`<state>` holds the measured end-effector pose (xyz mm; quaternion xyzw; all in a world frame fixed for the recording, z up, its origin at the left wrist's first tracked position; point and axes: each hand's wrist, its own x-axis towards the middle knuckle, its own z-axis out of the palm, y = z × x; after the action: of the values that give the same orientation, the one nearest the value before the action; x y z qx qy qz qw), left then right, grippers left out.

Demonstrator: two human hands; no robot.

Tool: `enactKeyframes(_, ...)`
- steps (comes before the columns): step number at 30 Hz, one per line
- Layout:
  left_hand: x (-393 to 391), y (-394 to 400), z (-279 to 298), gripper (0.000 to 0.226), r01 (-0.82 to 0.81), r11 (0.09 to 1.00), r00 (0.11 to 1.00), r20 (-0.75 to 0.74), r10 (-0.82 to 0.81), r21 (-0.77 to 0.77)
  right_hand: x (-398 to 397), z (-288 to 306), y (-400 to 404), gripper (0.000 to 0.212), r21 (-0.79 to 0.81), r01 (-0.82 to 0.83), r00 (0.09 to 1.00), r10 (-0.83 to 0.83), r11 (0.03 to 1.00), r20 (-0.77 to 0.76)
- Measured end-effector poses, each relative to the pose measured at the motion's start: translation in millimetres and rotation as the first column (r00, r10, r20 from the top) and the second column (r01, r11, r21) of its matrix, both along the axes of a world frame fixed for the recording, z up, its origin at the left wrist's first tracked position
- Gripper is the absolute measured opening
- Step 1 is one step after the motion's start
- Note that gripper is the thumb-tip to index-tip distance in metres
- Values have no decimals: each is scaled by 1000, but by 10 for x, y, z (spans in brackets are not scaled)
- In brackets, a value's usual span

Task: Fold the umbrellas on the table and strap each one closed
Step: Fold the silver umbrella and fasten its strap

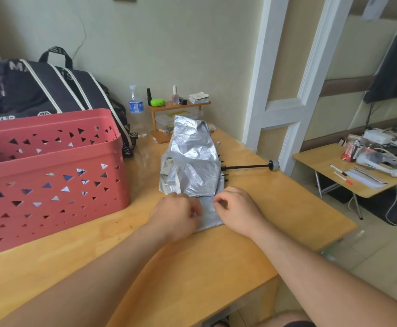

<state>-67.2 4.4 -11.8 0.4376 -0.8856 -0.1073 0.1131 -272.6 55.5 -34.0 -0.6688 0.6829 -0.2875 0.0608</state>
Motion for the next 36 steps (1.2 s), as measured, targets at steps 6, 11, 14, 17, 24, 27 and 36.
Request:
enactKeyframes(6, -268, -83, -154, 33, 47, 999, 998, -42, -47, 6, -178, 126, -413, 22, 125, 169, 984, -160, 978, -79)
enactKeyframes(11, -227, -88, -373, 40, 116, 977, 993, 37, -111, -179, -224, 125, -563, 43, 226, 179, 981, -156, 958, -117)
enactKeyframes(14, -215, -86, -407, 43, 78, 979, 997, 36, -73, -190, -244, 76, -588, 53, 247, 175, 977, -136, 953, -166)
enactKeyframes(17, -233, -65, -402, 50, 71, 979, 996, 64, -60, -190, -273, 106, -585, 40, 153, 207, 976, -193, 966, -102)
enactKeyframes(24, -202, -14, -325, 71, 43, 997, 981, 194, -29, -70, 122, 55, -101, 33, 82, -124, 981, 134, 989, -143)
enactKeyframes(27, -26, 14, -261, 92, 11, 994, 947, 317, -44, 105, -7, -5, 130, 62, 428, -59, 934, 202, 902, -296)
enactKeyframes(36, 221, -12, -231, 100, -75, 990, 926, 377, 26, 116, 159, 198, -17, 53, 384, 45, 960, 67, 922, -273)
